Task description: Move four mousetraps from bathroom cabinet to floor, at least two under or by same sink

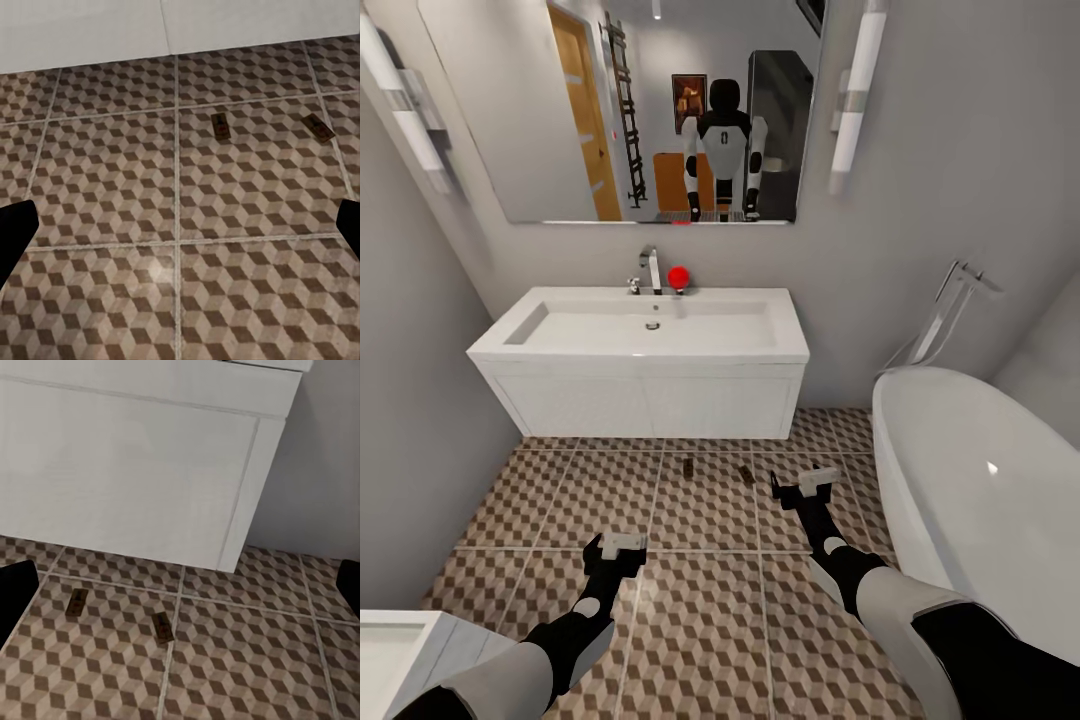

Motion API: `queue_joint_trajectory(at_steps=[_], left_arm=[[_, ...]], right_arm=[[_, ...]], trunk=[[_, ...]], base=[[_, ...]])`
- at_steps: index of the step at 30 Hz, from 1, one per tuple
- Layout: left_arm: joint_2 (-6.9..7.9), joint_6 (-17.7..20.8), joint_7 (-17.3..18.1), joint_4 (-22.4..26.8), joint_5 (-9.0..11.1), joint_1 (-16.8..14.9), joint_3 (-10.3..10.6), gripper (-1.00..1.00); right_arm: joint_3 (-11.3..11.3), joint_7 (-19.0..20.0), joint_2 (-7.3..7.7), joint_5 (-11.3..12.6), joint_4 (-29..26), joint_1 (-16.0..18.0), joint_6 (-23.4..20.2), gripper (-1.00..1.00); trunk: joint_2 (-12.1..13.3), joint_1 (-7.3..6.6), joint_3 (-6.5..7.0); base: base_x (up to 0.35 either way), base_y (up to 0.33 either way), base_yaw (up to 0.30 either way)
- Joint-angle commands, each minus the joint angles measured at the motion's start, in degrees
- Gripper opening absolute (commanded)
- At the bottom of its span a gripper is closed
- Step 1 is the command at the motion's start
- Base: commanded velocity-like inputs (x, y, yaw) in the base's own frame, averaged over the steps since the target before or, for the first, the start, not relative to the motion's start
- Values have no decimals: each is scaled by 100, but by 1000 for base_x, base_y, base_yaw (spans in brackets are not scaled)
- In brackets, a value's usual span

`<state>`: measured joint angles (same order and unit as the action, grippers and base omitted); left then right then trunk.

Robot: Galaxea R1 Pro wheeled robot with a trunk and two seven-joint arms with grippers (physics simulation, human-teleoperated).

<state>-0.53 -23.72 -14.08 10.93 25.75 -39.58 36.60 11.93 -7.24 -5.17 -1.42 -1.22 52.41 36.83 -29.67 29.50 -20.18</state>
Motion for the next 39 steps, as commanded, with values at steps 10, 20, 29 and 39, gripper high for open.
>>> queue_joint_trajectory(at_steps=[10,20,29,39], left_arm=[[1,-13,-42,-3,18,-5,49,100],[0,-11,-42,-3,18,-5,49,100],[0,-12,-42,-9,18,-5,49,100],[0,-10,-42,-11,18,-5,49,100]], right_arm=[[47,-58,-1,-16,10,6,8,100],[47,-58,-1,-16,12,6,3,100],[47,-58,-1,-16,8,6,0,100],[47,-58,-1,-16,10,6,0,100]], trunk=[[395,-218,172],[676,-372,298],[676,-372,298],[676,-372,298]], base=[[0,0,0],[0,0,0],[0,0,0],[0,0,0]])
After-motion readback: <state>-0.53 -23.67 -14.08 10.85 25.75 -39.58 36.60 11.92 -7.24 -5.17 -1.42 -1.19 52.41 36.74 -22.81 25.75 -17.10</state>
